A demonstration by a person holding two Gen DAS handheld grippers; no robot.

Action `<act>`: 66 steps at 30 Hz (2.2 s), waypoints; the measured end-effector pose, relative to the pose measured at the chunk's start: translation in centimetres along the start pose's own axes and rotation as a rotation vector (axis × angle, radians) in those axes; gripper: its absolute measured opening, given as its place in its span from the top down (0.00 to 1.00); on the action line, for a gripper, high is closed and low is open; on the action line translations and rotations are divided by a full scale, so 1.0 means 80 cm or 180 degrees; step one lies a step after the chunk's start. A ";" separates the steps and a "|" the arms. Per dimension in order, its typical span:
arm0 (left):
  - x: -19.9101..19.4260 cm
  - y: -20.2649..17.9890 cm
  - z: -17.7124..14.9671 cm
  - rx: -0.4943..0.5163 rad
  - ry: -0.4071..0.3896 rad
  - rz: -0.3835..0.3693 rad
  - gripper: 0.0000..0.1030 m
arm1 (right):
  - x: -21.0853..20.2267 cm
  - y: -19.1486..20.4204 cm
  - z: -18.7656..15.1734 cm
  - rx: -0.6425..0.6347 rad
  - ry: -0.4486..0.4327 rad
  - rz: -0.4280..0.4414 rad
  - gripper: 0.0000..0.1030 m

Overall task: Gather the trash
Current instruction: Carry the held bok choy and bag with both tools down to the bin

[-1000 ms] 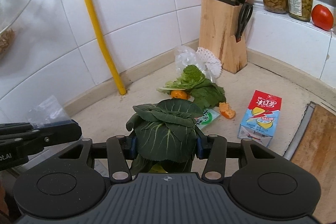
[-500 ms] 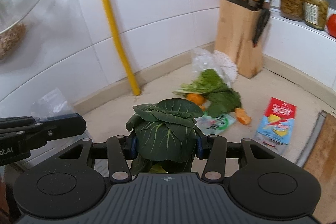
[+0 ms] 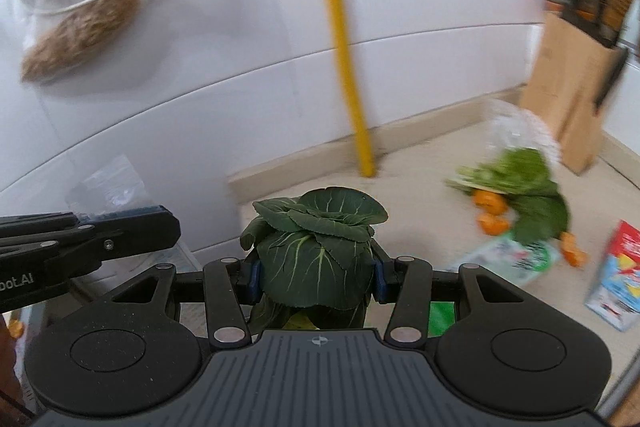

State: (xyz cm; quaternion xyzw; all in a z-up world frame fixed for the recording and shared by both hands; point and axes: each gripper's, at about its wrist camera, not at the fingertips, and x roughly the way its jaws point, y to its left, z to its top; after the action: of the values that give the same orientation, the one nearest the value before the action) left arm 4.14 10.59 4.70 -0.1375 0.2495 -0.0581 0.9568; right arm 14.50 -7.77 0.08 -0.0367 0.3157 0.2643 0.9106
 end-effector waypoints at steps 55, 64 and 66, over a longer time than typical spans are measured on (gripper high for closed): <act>-0.030 0.168 -0.070 -0.0398 0.0300 0.0865 1.00 | 0.134 0.170 -0.047 -0.0507 0.0791 0.0422 0.45; -0.008 0.186 -0.080 -0.0470 0.0479 0.0922 1.00 | 0.161 0.166 -0.058 -0.0465 0.0944 0.0388 0.45; -0.005 0.188 -0.079 -0.0479 0.0489 0.0930 1.00 | 0.165 0.165 -0.059 -0.0460 0.0966 0.0384 0.45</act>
State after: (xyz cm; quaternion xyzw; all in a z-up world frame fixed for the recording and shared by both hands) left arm 1.28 23.56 -4.82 -0.1662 0.3428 0.0900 0.9202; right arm 13.91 8.49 -10.20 -0.1225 0.4313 0.3319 0.8299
